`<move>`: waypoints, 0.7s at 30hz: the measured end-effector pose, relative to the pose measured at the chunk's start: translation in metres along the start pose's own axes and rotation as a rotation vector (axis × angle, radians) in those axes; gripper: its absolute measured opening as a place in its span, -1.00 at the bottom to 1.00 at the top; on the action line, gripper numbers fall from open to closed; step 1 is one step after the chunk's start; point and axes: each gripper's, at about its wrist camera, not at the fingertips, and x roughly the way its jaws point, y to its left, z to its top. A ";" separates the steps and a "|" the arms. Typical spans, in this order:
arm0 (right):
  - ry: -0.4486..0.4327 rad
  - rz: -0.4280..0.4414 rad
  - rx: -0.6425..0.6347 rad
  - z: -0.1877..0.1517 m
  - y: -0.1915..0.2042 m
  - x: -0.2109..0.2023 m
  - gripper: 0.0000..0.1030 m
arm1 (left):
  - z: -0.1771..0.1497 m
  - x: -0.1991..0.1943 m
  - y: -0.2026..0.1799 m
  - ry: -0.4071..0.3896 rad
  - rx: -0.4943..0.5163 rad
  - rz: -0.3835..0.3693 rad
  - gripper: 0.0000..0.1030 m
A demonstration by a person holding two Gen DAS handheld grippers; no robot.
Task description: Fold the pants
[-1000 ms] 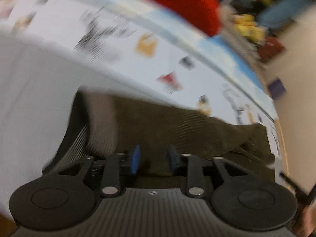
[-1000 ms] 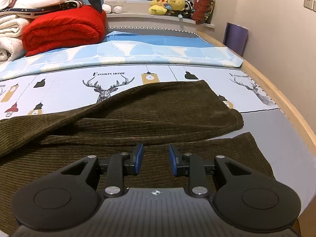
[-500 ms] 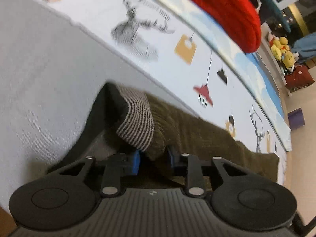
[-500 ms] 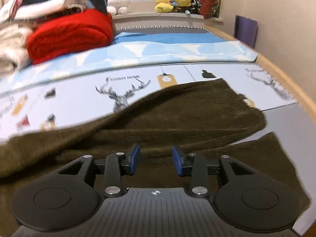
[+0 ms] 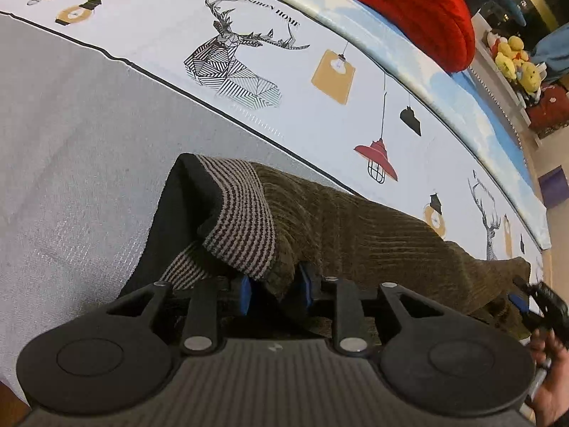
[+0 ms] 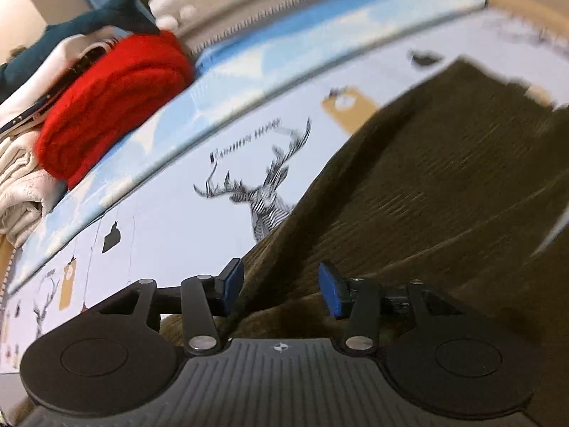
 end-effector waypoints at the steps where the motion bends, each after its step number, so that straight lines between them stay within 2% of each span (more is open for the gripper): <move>1: 0.000 -0.002 0.004 0.002 0.001 0.006 -0.03 | 0.000 0.001 0.000 0.001 0.000 0.000 -0.39; 6: 0.002 -0.022 0.029 0.007 0.005 0.031 0.01 | 0.001 0.004 -0.004 0.007 0.000 0.018 -0.38; 8: -0.008 -0.043 0.019 0.005 0.008 0.035 -0.03 | 0.001 0.005 -0.006 0.007 0.015 0.030 -0.38; 9: -0.014 -0.049 0.006 0.005 0.010 0.036 -0.15 | 0.000 0.005 -0.007 0.006 0.021 0.035 -0.38; 10: -0.015 -0.050 -0.008 0.006 0.010 0.036 -0.54 | 0.000 0.005 -0.008 0.002 0.031 0.038 -0.38; 12: -0.033 -0.053 -0.021 0.008 0.012 0.033 -0.69 | -0.001 0.002 -0.011 -0.011 0.056 0.040 -0.44; 16: -0.075 -0.026 0.015 0.015 0.013 0.004 -0.78 | -0.005 -0.008 -0.012 -0.038 0.086 0.026 -0.57; 21: -0.143 0.034 0.051 0.015 0.006 -0.071 -0.79 | -0.014 -0.035 -0.007 -0.116 0.097 -0.030 -0.78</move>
